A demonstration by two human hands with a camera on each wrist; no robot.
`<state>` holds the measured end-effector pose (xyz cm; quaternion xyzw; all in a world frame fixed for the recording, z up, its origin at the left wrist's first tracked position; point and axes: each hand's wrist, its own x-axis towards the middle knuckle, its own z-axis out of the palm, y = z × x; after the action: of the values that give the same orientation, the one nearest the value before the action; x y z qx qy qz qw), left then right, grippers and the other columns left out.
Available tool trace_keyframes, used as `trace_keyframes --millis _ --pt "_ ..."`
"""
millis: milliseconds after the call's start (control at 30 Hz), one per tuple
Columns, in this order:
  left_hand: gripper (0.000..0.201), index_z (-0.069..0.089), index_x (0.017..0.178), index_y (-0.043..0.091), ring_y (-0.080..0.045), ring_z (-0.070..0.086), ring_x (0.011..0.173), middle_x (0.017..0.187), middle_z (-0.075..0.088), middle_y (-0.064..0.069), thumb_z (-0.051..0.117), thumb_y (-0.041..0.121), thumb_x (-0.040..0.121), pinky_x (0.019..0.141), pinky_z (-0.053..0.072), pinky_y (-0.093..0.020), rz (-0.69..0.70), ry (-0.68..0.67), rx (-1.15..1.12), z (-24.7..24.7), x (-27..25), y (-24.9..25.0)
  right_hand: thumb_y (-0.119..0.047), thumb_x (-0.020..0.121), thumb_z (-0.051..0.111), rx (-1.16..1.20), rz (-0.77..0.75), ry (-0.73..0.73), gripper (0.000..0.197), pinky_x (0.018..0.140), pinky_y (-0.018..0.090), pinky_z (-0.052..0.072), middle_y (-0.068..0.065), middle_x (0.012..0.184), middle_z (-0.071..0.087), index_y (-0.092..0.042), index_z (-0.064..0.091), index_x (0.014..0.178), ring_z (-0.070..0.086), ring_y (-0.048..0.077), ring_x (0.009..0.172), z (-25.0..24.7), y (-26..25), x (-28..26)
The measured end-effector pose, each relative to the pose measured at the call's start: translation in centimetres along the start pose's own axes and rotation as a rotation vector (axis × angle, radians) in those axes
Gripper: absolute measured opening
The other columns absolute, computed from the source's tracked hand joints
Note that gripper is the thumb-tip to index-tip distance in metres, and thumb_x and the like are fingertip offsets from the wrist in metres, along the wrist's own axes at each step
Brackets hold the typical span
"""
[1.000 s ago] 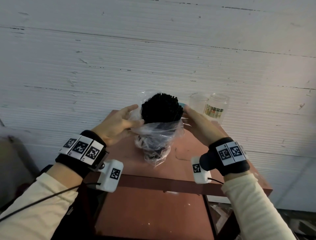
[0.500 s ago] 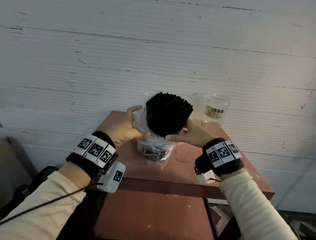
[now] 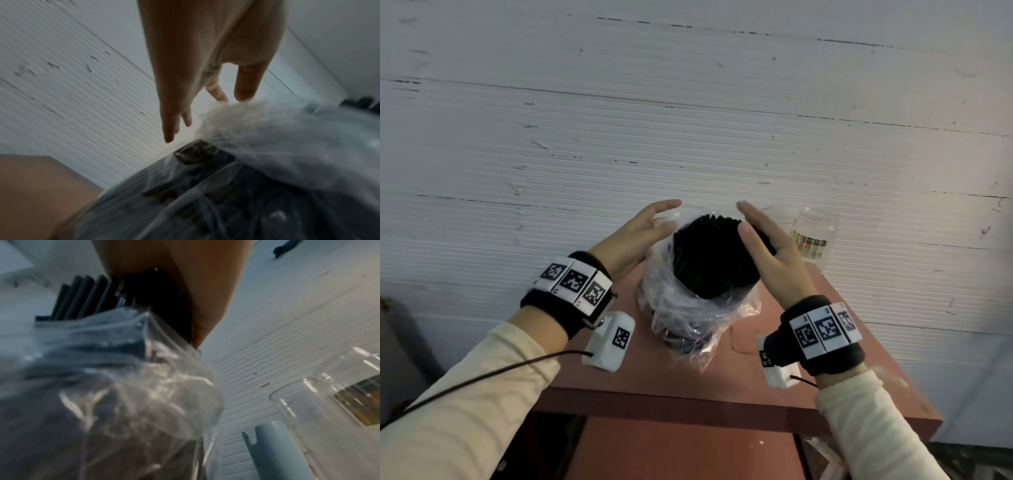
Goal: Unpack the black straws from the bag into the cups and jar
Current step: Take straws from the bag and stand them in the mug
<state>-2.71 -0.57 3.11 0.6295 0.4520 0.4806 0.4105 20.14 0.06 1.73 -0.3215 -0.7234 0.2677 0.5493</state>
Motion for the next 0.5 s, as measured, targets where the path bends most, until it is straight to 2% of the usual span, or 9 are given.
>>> trace_keyframes --millis 100,167,233,300,333,400,433,467,500 --pt "0.036 0.052 0.134 0.031 -0.018 0.038 0.139 0.148 0.043 0.003 0.051 0.021 0.099 0.116 0.032 -0.038 0.086 -0.035 0.117 0.1 1.5 -0.3 -0.036 0.096 0.053 -0.079 0.020 -0.066 0.029 0.105 0.012 0.037 -0.015 0.133 0.057 -0.028 0.066 0.122 0.047 -0.006 0.125 0.1 0.4 1.1" --pt "0.029 0.057 0.126 0.029 -0.017 0.054 0.126 0.140 0.053 -0.002 0.049 0.018 0.101 0.109 0.042 -0.038 0.091 0.029 0.204 0.0 2.4 -0.7 -0.042 0.095 0.052 -0.163 0.041 -0.109 0.030 0.100 0.009 0.034 -0.016 0.134 0.056 -0.030 0.068 0.118 0.047 -0.005 0.125 -0.1 0.8 1.8" --pt "0.026 0.063 0.119 0.028 -0.019 0.064 0.100 0.119 0.065 -0.008 0.048 0.017 0.100 0.094 0.052 -0.038 0.062 0.161 0.243 -0.1 3.0 -1.0 -0.045 0.093 0.053 -0.204 0.052 -0.137 0.031 0.101 0.011 0.034 -0.018 0.135 0.055 -0.032 0.069 0.117 0.047 -0.006 0.124 -0.5 0.8 2.3" --pt "0.028 0.064 0.120 0.022 -0.020 0.057 0.072 0.091 0.066 -0.008 0.046 0.015 0.100 0.067 0.051 -0.032 -0.004 0.277 0.256 -0.3 3.4 -1.2 -0.044 0.092 0.056 -0.210 0.049 -0.159 0.030 0.103 0.013 0.034 -0.018 0.135 0.056 -0.033 0.068 0.117 0.047 -0.007 0.124 -0.9 0.6 2.5" --pt "0.030 0.064 0.122 0.019 -0.023 0.058 0.072 0.094 0.066 -0.009 0.044 0.014 0.100 0.064 0.049 -0.030 -0.037 0.308 0.272 -0.3 3.4 -1.4 -0.043 0.091 0.057 -0.213 0.048 -0.165 0.030 0.105 0.014 0.033 -0.017 0.135 0.056 -0.033 0.068 0.118 0.046 -0.007 0.126 -1.0 0.5 2.5" --pt "0.032 0.062 0.125 0.014 -0.040 0.060 0.103 0.122 0.063 -0.014 0.041 0.014 0.101 0.084 0.050 -0.040 -0.098 0.327 0.283 -0.3 3.3 -1.7 -0.042 0.090 0.060 -0.229 0.043 -0.154 0.031 0.107 0.013 0.028 -0.017 0.133 0.057 -0.034 0.066 0.119 0.041 -0.008 0.130 -1.3 0.2 2.3" --pt "0.032 0.062 0.126 0.013 -0.042 0.056 0.115 0.129 0.060 -0.013 0.041 0.014 0.101 0.092 0.048 -0.043 -0.115 0.330 0.266 -0.3 3.2 -1.9 -0.042 0.090 0.060 -0.234 0.035 -0.135 0.031 0.107 0.011 0.026 -0.017 0.132 0.058 -0.034 0.066 0.120 0.039 -0.009 0.131 -1.3 0.1 2.2" --pt "0.031 0.062 0.124 0.013 -0.039 0.056 0.116 0.132 0.059 -0.011 0.041 0.015 0.102 0.093 0.047 -0.043 -0.119 0.334 0.245 -0.2 3.2 -2.1 -0.041 0.091 0.060 -0.230 0.025 -0.107 0.031 0.105 0.007 0.025 -0.017 0.131 0.058 -0.033 0.066 0.119 0.038 -0.010 0.131 -1.4 0.1 2.1" --pt "0.030 0.062 0.123 0.015 -0.035 0.058 0.111 0.132 0.058 -0.010 0.041 0.015 0.102 0.088 0.050 -0.040 -0.123 0.337 0.229 -0.2 3.0 -2.1 -0.040 0.092 0.059 -0.221 0.015 -0.076 0.031 0.102 0.001 0.024 -0.017 0.131 0.059 -0.031 0.067 0.120 0.038 -0.010 0.131 -1.3 0.1 2.0"
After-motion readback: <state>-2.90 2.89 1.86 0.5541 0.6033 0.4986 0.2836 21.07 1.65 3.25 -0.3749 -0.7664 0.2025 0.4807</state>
